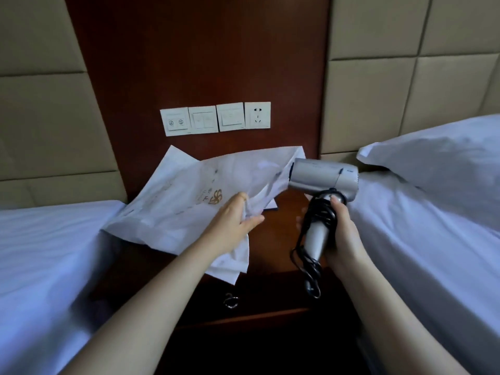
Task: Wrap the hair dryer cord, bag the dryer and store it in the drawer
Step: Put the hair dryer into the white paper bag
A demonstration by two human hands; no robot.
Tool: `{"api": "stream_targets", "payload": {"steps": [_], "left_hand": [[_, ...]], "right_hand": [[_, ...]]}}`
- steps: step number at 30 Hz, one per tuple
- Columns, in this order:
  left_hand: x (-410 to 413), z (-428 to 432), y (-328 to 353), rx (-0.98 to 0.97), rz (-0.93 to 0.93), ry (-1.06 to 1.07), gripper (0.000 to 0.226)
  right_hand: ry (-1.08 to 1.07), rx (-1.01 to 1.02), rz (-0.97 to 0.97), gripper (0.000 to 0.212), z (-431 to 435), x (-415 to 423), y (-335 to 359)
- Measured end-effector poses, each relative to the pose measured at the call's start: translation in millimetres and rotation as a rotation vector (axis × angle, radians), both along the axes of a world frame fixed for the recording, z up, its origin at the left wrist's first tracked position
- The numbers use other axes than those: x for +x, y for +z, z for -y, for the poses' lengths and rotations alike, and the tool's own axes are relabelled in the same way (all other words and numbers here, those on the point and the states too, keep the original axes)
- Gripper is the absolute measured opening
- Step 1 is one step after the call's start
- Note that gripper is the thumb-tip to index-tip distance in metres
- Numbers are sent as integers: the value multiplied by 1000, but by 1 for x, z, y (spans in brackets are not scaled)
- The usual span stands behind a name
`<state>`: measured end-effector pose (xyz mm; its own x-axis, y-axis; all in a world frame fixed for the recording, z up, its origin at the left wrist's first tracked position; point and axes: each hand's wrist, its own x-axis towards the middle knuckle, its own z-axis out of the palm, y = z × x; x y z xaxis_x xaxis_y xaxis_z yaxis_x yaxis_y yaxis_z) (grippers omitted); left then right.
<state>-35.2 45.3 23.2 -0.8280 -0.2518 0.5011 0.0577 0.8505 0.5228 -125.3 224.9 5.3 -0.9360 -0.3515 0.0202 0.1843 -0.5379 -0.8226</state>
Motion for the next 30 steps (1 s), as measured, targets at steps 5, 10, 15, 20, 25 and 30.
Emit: {"api": "stream_targets", "payload": {"steps": [5, 10, 15, 20, 25, 30], "left_hand": [[-13, 2, -43, -133, 468, -70, 37], [-17, 2, -49, -5, 547, 0, 27], [-20, -10, -42, -149, 600, 267, 31], [-21, -12, -35, -19, 512, 354, 24], [-14, -9, -23, 275, 196, 458, 28], [-5, -6, 3, 369, -36, 463, 33]], "right_hand": [[-46, 99, 52, 50, -33, -15, -17], [-31, 144, 109, 46, -44, -24, -36], [38, 133, 119, 49, -32, -22, -38], [106, 54, 161, 44, -12, -14, -33], [213, -17, 244, 60, -2, -5, -26], [245, 15, 204, 54, 17, 7, -23]]}}
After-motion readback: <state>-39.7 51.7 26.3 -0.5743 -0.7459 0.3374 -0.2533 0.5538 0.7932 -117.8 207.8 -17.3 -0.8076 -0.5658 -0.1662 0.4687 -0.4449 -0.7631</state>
